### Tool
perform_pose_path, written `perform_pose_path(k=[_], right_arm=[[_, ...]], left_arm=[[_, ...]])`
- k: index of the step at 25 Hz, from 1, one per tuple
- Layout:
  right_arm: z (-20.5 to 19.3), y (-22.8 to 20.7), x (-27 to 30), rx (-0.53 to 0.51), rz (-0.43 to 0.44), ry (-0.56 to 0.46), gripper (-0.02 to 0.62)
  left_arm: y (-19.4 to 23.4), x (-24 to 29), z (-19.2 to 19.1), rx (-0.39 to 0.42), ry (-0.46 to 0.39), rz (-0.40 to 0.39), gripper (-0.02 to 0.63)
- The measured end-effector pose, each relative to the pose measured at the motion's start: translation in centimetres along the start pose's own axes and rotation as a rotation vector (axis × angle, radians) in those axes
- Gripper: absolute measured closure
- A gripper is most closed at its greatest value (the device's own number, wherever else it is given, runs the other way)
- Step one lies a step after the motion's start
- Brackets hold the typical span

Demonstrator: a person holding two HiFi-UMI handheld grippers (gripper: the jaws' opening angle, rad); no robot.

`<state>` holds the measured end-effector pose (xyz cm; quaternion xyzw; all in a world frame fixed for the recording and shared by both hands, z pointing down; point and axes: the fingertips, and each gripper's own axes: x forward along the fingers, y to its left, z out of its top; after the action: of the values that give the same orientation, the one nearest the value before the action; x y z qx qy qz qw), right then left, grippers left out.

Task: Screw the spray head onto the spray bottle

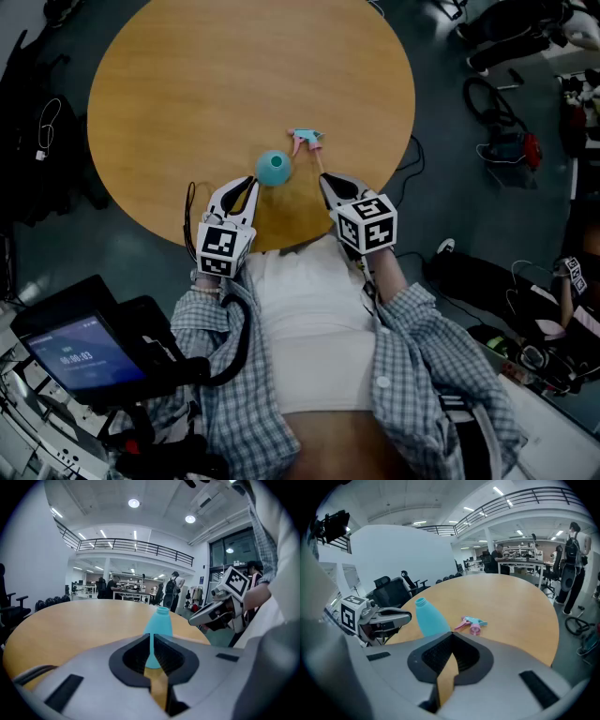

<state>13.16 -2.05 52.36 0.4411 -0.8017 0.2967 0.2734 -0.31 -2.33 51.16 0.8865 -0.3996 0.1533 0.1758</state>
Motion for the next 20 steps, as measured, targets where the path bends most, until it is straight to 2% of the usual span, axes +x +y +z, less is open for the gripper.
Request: perform_pose_path(k=[1,3,9,11,16,20], right_arm=[[0.1,0.0,0.0,-0.001,-0.001,-0.001,0.604],[0.2,-0.1,-0.1,-0.005,-0.002,-0.001,0.604],[0.1,0.0,-0.7,-0.016,-0.011,0.008,0.604],[0.1,-0.1,-1.2,-0.015,-0.017,0.010,0.604],[0.1,-0.3,-2.4,-0.023,-0.033,0.022,0.606],[-0.1,-0.5,-2.8,-0.027,-0.042,0.031,0.604]], left_arm=[[-0.1,0.1,-0.2,0.008,0.002,-0.006,0.586],[-0.2,0.4,-0.6,0.019,0.009,-0.019,0.491],[-1.2,1.5,-1.7,0.065,0.046,-0.046,0.267],[-1.7,2.0,-1.8,0.080,0.061,-0.058,0.212],[-3.1,3.2,-1.9,0.105,0.086,-0.088,0.202],[-3.1,3.4,-1.7,0.103,0.078,-0.072,0.202]])
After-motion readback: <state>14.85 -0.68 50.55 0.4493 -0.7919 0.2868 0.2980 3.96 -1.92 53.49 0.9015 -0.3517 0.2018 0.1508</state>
